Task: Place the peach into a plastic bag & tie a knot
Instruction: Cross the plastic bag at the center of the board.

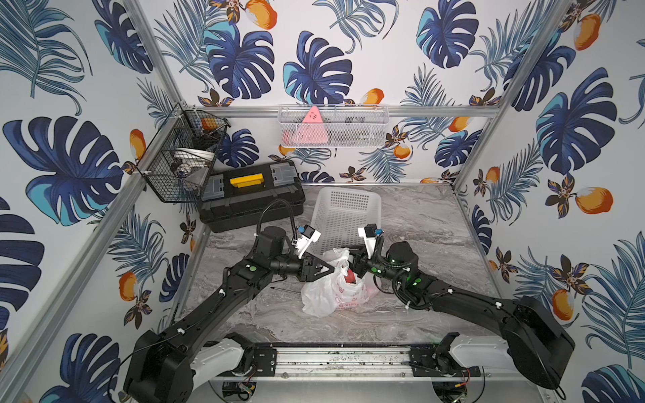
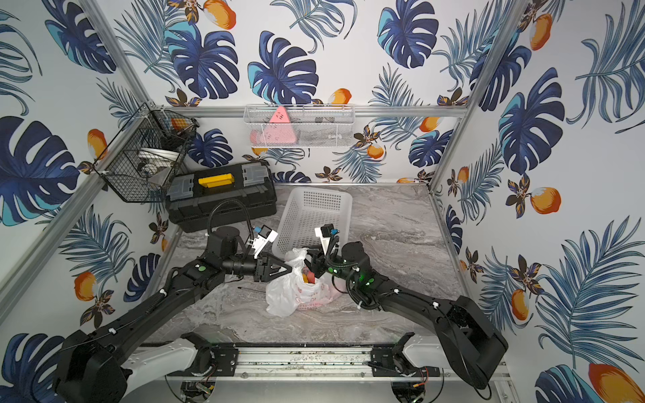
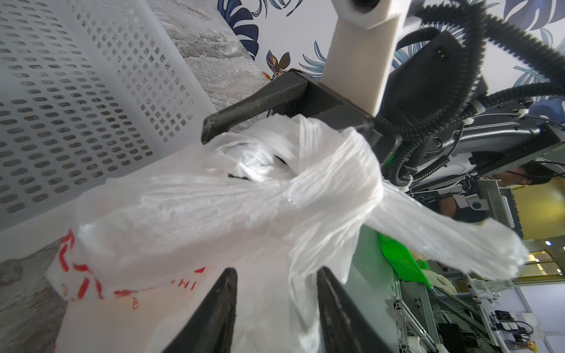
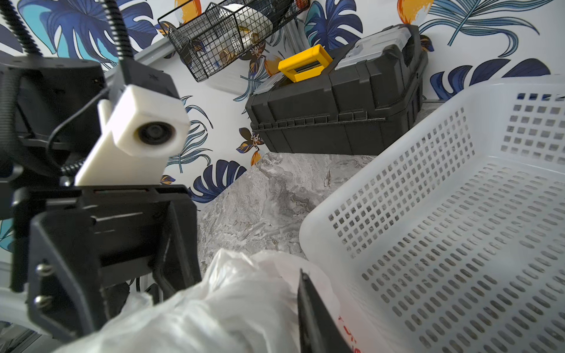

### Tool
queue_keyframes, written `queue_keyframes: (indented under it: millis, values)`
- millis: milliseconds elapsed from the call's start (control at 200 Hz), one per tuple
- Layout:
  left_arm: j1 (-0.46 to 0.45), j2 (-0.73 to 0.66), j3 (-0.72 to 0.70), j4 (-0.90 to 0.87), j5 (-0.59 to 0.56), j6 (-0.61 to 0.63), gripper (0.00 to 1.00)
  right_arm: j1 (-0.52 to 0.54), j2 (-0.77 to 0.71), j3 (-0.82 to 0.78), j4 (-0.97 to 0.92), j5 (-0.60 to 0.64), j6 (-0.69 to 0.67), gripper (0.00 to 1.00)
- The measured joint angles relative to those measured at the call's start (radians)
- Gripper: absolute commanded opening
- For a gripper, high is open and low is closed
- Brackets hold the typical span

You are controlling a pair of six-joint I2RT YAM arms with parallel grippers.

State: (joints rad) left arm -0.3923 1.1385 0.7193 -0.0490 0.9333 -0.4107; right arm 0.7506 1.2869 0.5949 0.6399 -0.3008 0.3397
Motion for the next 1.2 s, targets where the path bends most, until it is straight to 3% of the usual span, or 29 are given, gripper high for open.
queue_keyframes:
  millis: [230,365,495,696,796,861,1076,1201]
  values:
    - [-0.08,0.118,-0.02,0.17,0.0,-0.093,0.37,-0.001,0.013,0.027,-0.013,-0.011,-0.039,0.3]
    - [-0.124,0.153,-0.018,0.235,-0.012,-0.137,0.42,-0.002,0.036,0.03,-0.012,-0.01,-0.045,0.18]
    - [-0.118,0.136,0.003,0.191,-0.031,-0.117,0.48,-0.015,0.039,0.023,0.002,-0.006,-0.041,0.09]
    - [-0.069,0.104,0.011,0.082,-0.043,-0.064,0.52,-0.039,0.034,0.01,0.029,-0.015,-0.013,0.03]
    - [-0.051,0.082,0.013,0.034,-0.048,-0.057,0.5,-0.058,0.034,-0.004,0.047,-0.022,0.01,0.01]
    - [-0.053,0.081,-0.016,0.095,-0.048,-0.079,0.47,-0.072,0.038,-0.006,0.063,-0.026,0.023,0.0]
    - [-0.261,0.193,-0.033,0.323,-0.106,-0.242,0.46,-0.096,0.027,0.037,0.085,-0.068,0.076,0.0]
    - [-0.311,0.234,-0.053,0.512,-0.163,-0.333,0.48,-0.105,-0.037,0.062,0.054,-0.098,0.082,0.0]
